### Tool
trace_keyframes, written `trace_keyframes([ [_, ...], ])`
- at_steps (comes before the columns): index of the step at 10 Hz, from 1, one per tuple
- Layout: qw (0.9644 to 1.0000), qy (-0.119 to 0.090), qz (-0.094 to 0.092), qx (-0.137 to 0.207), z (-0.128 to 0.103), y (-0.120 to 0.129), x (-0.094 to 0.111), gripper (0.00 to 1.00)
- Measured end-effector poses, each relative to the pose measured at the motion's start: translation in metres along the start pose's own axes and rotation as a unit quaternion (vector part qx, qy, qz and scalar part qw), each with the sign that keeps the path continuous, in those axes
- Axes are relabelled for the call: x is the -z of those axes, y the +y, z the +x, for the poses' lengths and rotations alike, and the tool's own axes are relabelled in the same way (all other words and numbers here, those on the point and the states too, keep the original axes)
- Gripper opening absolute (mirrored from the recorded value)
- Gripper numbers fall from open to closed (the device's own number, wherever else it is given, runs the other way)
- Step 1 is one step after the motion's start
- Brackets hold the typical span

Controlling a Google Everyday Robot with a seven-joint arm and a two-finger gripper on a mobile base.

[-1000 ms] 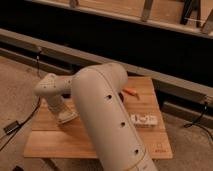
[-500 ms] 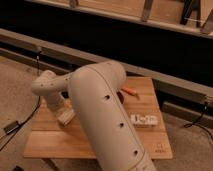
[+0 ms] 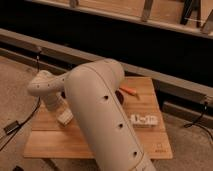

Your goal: Wipe the white sponge on the table

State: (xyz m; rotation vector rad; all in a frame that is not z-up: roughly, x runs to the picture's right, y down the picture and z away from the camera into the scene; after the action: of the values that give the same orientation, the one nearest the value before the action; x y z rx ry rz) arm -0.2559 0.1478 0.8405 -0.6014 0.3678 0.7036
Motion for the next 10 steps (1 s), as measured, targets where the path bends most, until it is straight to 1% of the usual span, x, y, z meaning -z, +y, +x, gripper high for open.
trace_keyframes([
  [2,0.9999,-0.004,0.012,0.007,0.008,0.004,-0.003,0.65],
  [7,0.9991,-0.014,0.029,0.026,0.030,0.023,-0.013,0.65],
  [10,0.9981,-0.024,0.040,0.040,0.034,0.031,-0.021,0.65],
])
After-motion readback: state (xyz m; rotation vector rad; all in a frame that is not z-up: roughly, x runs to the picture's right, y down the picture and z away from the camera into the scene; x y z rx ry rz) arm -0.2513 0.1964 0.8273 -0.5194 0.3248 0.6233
